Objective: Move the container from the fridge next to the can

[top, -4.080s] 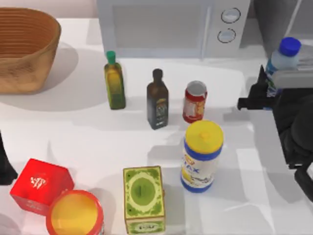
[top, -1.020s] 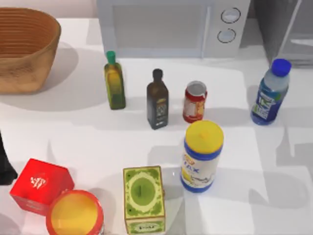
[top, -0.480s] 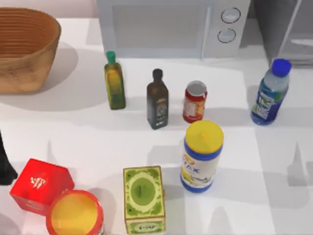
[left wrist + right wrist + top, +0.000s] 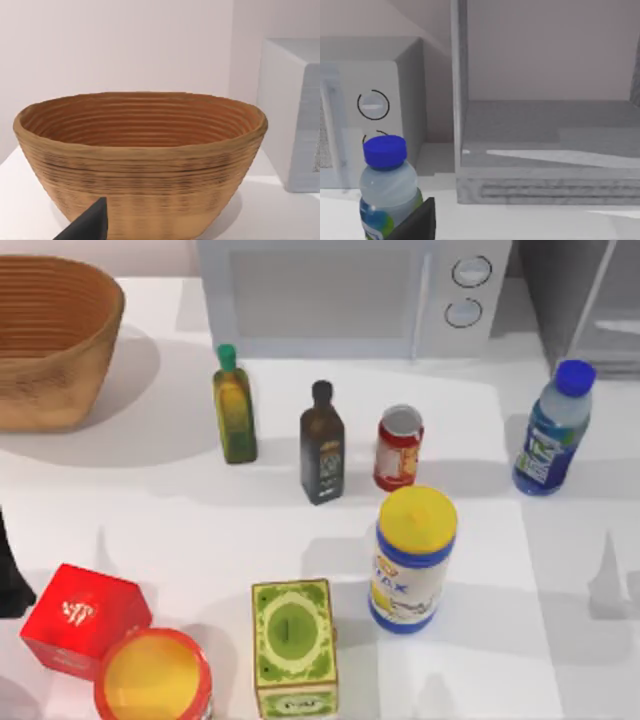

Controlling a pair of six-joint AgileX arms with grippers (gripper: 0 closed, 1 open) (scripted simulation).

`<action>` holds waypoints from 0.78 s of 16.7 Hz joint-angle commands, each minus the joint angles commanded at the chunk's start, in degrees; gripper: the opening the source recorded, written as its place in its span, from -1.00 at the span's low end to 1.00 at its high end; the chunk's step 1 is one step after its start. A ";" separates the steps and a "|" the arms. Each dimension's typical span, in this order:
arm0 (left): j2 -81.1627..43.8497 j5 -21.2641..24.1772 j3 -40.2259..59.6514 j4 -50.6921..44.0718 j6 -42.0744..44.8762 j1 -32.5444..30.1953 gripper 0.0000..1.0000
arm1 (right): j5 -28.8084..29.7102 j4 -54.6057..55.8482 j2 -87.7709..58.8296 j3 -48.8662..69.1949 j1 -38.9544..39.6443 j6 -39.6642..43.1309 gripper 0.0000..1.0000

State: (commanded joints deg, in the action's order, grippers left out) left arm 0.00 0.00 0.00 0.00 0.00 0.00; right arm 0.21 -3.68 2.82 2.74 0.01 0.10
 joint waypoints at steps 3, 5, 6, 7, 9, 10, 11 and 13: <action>0.00 0.00 0.00 0.00 0.00 0.00 1.00 | 0.03 -9.17 5.86 4.85 -0.08 0.11 1.00; 0.00 0.00 0.00 0.00 0.00 0.00 1.00 | -0.02 -17.99 10.73 8.85 -0.09 0.17 1.00; 0.00 0.00 0.00 0.00 0.00 0.00 1.00 | -0.04 -22.96 13.32 10.97 -0.09 0.19 1.00; 0.00 0.00 0.00 0.00 0.00 0.00 1.00 | -0.07 -28.19 16.00 13.16 -0.09 0.22 1.00; 0.00 0.00 0.00 0.00 0.00 0.00 1.00 | -0.13 -39.09 21.45 17.60 -0.09 0.26 1.00; 0.00 0.00 0.00 0.00 0.00 0.00 1.00 | -0.14 -44.53 24.15 19.80 -0.10 0.29 1.00; 0.00 0.00 0.00 0.00 0.00 0.00 1.00 | -0.16 -49.84 26.79 21.97 -0.11 0.31 1.00; 0.00 0.00 0.00 0.00 0.00 0.00 1.00 | -0.19 -59.72 31.81 26.07 -0.14 0.37 1.00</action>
State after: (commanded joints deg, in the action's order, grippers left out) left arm 0.00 0.00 0.00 0.00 0.00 0.00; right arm 0.02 -63.40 34.63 28.81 -0.13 0.47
